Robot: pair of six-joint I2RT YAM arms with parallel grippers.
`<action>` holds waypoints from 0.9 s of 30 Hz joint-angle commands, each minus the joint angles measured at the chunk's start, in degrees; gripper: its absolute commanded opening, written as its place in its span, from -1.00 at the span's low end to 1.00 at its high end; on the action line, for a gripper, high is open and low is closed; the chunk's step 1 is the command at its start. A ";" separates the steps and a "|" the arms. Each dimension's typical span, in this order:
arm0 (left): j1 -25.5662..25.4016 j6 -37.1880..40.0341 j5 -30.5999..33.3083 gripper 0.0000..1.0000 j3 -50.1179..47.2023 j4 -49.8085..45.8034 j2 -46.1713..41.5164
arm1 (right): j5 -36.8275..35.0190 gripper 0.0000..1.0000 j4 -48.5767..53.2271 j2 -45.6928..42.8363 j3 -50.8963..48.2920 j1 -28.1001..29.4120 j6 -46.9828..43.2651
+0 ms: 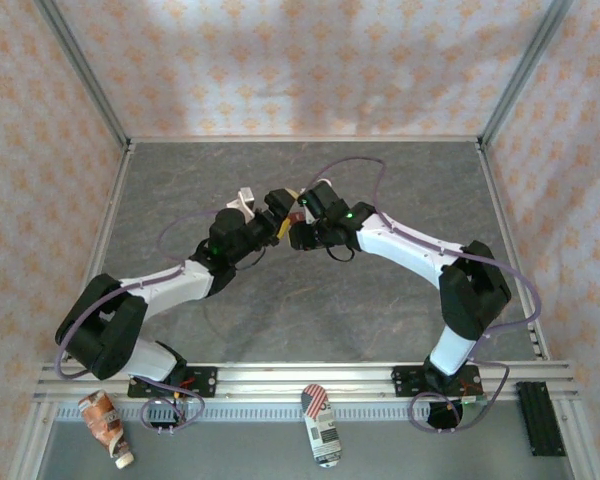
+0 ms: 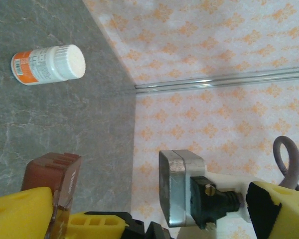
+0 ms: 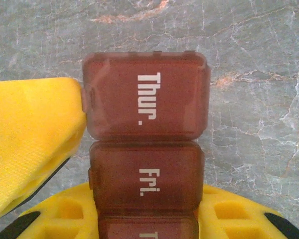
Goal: Sort the pills into containers
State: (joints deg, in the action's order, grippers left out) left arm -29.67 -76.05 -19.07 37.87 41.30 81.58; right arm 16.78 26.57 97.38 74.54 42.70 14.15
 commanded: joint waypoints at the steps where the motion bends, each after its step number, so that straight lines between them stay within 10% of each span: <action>1: -1.53 -0.95 -0.74 0.99 3.97 5.12 -2.03 | 0.59 -0.63 -1.73 1.49 -1.29 0.81 -0.20; 27: 5.11 9.42 15.81 0.99 -6.23 -27.58 -21.49 | 5.09 -0.44 3.28 5.25 -8.58 1.40 -22.52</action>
State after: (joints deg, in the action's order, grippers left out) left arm -24.99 -68.51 -4.89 32.36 16.67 60.49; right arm 21.19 26.50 100.57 65.21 43.16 -2.87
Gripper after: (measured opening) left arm 0.995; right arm 0.357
